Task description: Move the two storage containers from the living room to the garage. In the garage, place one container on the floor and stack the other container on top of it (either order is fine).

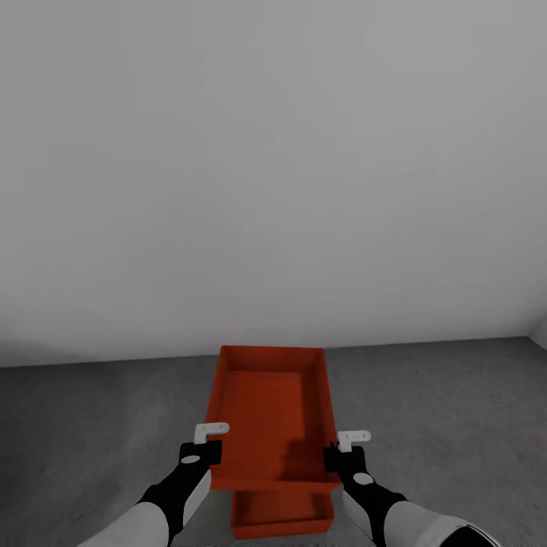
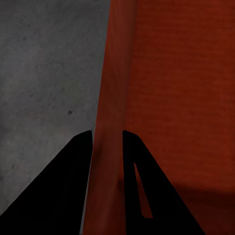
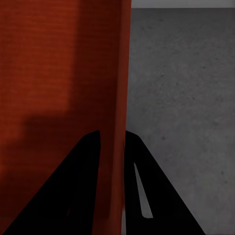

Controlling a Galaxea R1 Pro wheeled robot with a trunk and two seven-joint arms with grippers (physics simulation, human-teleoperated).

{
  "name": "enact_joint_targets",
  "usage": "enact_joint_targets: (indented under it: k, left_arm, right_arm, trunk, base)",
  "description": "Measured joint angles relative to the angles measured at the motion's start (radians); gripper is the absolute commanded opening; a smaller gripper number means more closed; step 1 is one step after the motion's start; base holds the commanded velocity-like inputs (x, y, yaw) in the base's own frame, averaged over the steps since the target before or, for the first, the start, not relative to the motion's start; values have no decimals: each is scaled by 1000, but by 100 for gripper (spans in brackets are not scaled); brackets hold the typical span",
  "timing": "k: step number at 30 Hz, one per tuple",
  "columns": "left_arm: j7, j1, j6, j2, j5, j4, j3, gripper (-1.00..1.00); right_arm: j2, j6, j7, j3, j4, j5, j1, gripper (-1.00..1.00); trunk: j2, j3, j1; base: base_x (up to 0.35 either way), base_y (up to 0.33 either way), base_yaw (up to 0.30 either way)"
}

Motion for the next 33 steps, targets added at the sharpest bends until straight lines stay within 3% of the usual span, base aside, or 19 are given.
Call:
enact_joint_targets:
  k: [33]
  left_arm:
    - [0, 0, 0, 0, -1, -1, 0, -100]
  right_arm:
    - [-1, 1, 0, -1, -2, 1, 0, -100]
  trunk:
    - [0, -52, 0]
  base:
    - [0, 0, 0]
